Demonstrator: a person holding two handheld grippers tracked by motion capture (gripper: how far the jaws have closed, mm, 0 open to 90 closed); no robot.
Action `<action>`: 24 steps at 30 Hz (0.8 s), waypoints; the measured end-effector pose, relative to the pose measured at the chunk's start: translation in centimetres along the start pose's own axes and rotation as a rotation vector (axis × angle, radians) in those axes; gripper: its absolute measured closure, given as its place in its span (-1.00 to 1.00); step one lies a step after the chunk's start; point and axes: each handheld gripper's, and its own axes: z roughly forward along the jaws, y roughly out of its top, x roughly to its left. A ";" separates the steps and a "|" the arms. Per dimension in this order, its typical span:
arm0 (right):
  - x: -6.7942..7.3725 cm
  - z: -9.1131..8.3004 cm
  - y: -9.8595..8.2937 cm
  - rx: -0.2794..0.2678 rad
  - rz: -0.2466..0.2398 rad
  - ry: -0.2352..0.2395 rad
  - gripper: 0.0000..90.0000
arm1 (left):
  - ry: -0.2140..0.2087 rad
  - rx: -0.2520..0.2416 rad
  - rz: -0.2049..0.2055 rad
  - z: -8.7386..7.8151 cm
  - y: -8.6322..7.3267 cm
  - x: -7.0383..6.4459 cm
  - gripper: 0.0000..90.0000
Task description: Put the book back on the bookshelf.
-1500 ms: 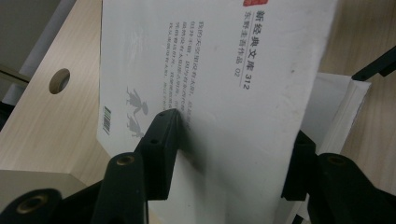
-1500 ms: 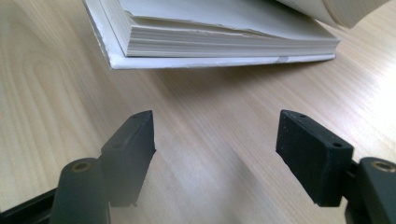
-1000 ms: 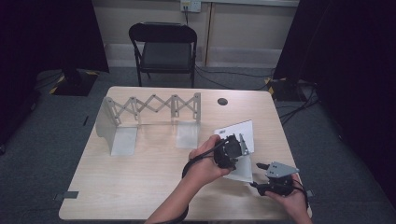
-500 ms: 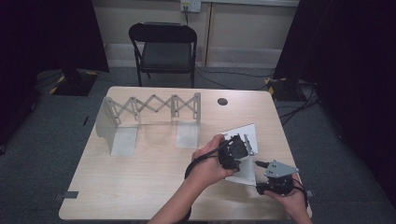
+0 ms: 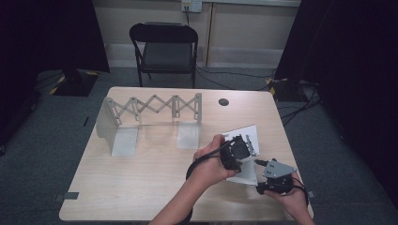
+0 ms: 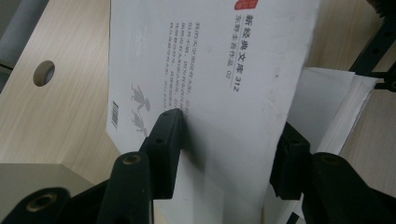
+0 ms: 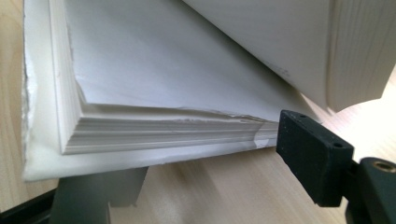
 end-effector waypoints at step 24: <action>0.2 -0.3 0.8 -0.009 -0.104 -0.008 -0.38 | -0.018 0.008 -0.002 -0.1 0.2 0.5 0.15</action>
